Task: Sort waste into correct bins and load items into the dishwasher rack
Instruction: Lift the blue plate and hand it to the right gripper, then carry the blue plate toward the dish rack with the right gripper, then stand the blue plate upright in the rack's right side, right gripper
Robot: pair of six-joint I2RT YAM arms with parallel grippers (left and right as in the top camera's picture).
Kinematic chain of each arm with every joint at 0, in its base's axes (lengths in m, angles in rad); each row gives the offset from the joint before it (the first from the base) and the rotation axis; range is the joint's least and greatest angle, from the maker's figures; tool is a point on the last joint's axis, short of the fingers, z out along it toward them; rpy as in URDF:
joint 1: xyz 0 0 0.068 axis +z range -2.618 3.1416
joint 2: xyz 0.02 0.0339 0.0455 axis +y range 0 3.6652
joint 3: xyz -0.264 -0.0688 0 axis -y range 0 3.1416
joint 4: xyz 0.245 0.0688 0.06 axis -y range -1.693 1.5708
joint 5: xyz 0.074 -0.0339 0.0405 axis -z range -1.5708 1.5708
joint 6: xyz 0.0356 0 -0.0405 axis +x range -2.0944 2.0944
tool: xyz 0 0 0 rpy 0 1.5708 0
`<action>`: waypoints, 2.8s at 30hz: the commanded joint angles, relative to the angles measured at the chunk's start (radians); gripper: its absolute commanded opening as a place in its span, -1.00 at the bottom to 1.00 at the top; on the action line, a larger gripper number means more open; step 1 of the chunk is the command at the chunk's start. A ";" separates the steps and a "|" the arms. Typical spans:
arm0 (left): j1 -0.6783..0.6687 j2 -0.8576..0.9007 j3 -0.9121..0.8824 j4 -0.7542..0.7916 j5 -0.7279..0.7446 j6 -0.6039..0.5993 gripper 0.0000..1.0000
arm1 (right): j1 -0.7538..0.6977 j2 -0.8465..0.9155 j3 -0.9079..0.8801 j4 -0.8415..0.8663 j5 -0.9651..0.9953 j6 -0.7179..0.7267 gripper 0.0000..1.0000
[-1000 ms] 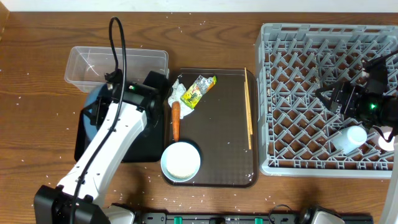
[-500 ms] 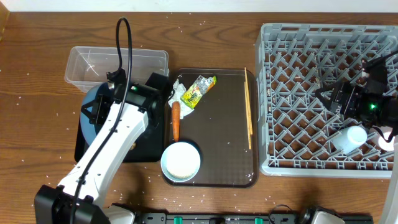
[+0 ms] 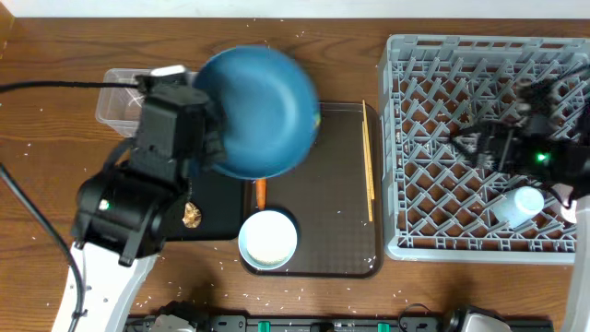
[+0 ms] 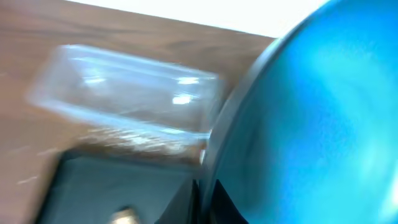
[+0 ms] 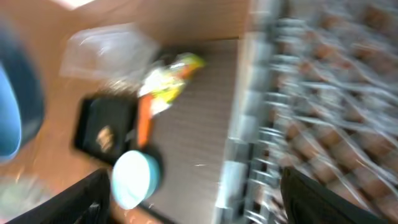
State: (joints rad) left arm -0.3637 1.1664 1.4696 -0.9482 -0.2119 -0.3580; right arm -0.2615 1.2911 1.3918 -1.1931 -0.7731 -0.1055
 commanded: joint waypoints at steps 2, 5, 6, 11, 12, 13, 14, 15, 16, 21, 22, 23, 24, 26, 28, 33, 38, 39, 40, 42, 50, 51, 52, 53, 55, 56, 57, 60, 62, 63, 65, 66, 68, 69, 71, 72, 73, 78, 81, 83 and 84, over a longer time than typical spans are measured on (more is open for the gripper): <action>-0.003 0.040 0.007 0.014 0.260 0.018 -0.87 | 0.161 -0.010 0.001 0.029 -0.208 -0.139 0.54; -0.008 0.069 0.007 0.011 0.314 0.018 -0.88 | 0.249 -0.010 0.001 0.054 -0.207 -0.140 0.49; -0.014 0.077 0.007 0.011 0.313 0.018 -0.88 | 0.280 -0.010 0.001 0.063 -0.203 -0.145 0.48; -0.058 0.107 0.007 0.012 0.314 0.036 -0.88 | 0.414 -0.010 0.001 0.117 -0.079 -0.144 0.40; -0.071 0.107 0.007 0.013 0.314 0.036 -0.88 | 0.426 -0.010 0.001 0.129 -0.063 -0.131 0.37; -0.084 0.107 0.007 0.015 0.313 0.036 -0.88 | 0.441 -0.010 0.001 0.143 -0.039 -0.113 0.32; -0.102 0.107 0.007 0.017 0.313 0.036 -0.87 | 0.455 -0.010 0.001 0.161 0.005 -0.087 0.23; -0.118 0.107 0.007 0.020 0.313 0.036 -0.88 | 0.467 -0.010 0.001 0.176 0.067 -0.054 0.19; -0.130 0.107 0.007 0.024 0.313 0.036 -0.88 | 0.477 -0.010 0.001 0.189 0.148 -0.015 0.12; -0.193 0.107 0.007 0.046 0.301 0.036 -0.88 | 0.499 -0.008 0.001 0.255 0.402 0.178 -0.33; -0.204 0.107 0.007 0.051 0.298 0.036 -0.88 | 0.499 -0.008 0.001 0.267 0.398 0.194 -0.39; -0.216 0.107 0.007 0.059 0.297 0.036 -0.88 | 0.499 -0.008 0.001 0.278 0.399 0.219 -0.49; -0.225 0.107 0.007 0.066 0.296 0.036 -0.88 | 0.499 -0.008 0.001 0.285 0.404 0.232 -0.67; -0.243 0.107 0.007 0.074 0.268 0.036 -0.88 | 0.499 -0.008 0.001 0.288 0.423 0.257 -0.97; -0.256 0.107 0.007 0.075 0.224 0.036 -0.88 | 0.499 -0.008 0.001 0.283 0.441 0.271 -0.97; -0.259 0.107 0.007 0.077 0.185 0.037 0.27 | 0.497 -0.011 0.001 0.250 0.540 0.270 -0.97; -0.259 0.101 0.007 0.076 0.143 0.052 0.96 | 0.495 -0.033 0.001 0.212 0.957 0.314 -0.98; -0.259 0.098 0.007 0.076 0.141 0.056 0.96 | 0.493 -0.039 0.001 0.209 1.078 0.333 -0.98; -0.259 0.092 0.007 0.076 0.139 0.055 0.96 | 0.488 -0.045 0.001 0.209 1.210 0.349 -0.98; -0.259 0.079 0.007 0.076 0.137 0.055 0.96 | 0.471 -0.050 0.001 0.219 1.572 0.384 -0.98; -0.259 0.061 0.007 0.058 0.137 0.055 0.96 | 0.407 -0.038 0.001 0.372 2.147 0.349 -0.97; -0.259 0.061 0.007 0.056 0.137 0.055 0.96 | 0.395 -0.030 0.001 0.386 2.152 0.339 -0.97; -0.259 0.061 0.007 0.054 0.137 0.055 0.96 | 0.384 -0.023 0.001 0.393 2.154 0.336 -0.98; -0.259 0.061 0.007 0.051 0.137 0.055 0.96 | 0.369 -0.010 0.001 0.396 2.154 0.336 -0.98; -0.259 0.061 0.007 0.042 0.137 0.055 0.96 | 0.338 0.020 0.001 0.406 2.155 0.336 -0.97; -0.259 0.061 0.007 0.036 0.137 0.055 0.96 | 0.320 0.039 0.001 0.417 2.154 0.336 -0.98; -0.259 0.061 0.007 0.028 0.137 0.055 0.96 | 0.298 0.064 0.001 0.432 2.154 0.336 -0.97; -0.259 0.061 0.007 0.005 0.137 0.055 0.96 | 0.238 0.140 0.001 0.501 2.154 0.293 -0.98; -0.259 0.061 0.007 -0.007 0.137 0.055 0.96 | 0.212 0.196 0.001 0.565 2.153 0.215 -0.97; -0.259 0.061 0.007 -0.010 0.137 0.055 0.95 | 0.205 0.223 0.001 0.593 2.153 0.173 -0.98; -0.259 0.061 0.007 -0.016 0.137 0.055 0.96 | 0.199 0.278 0.001 0.645 2.138 0.052 -0.98; -0.259 0.061 0.007 -0.016 0.137 0.055 0.95 | 0.199 0.306 0.001 0.671 2.109 -0.046 -0.98; -0.259 0.061 0.007 -0.018 0.137 0.055 0.96 | 0.199 0.355 0.001 0.716 2.085 -0.191 -0.98; -0.259 0.061 0.007 -0.020 0.137 0.055 0.96 | 0.199 0.375 0.001 0.742 2.086 -0.243 -0.98; -0.259 0.061 0.007 -0.028 0.137 0.055 0.96 | 0.199 0.412 0.001 0.789 2.086 -0.328 -0.98; -0.259 0.061 0.007 -0.033 0.137 0.055 0.95 | 0.199 0.426 0.001 0.808 2.086 -0.360 -0.98; -0.259 0.061 0.007 -0.038 0.137 0.055 0.96 | 0.199 0.439 0.001 0.826 2.086 -0.393 -0.97; -0.259 0.061 0.007 -0.050 0.137 0.055 0.96 | 0.199 0.484 0.001 0.929 2.085 -0.551 -0.98; -0.259 0.061 0.007 -0.050 0.137 0.055 0.96 | 0.200 0.490 0.001 0.992 2.069 -0.622 -0.98; -0.259 0.061 0.007 -0.050 0.137 0.055 0.96 | 0.199 0.490 0.001 1.029 2.046 -0.682 -0.97; -0.259 0.061 0.007 -0.050 0.137 0.055 0.96 | 0.199 0.490 0.001 1.059 2.047 -0.720 -0.98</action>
State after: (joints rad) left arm -0.6235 1.2358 1.4685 -0.9928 -0.0597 -0.3134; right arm -0.0616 1.7691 1.3899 -0.1726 1.2793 -0.6598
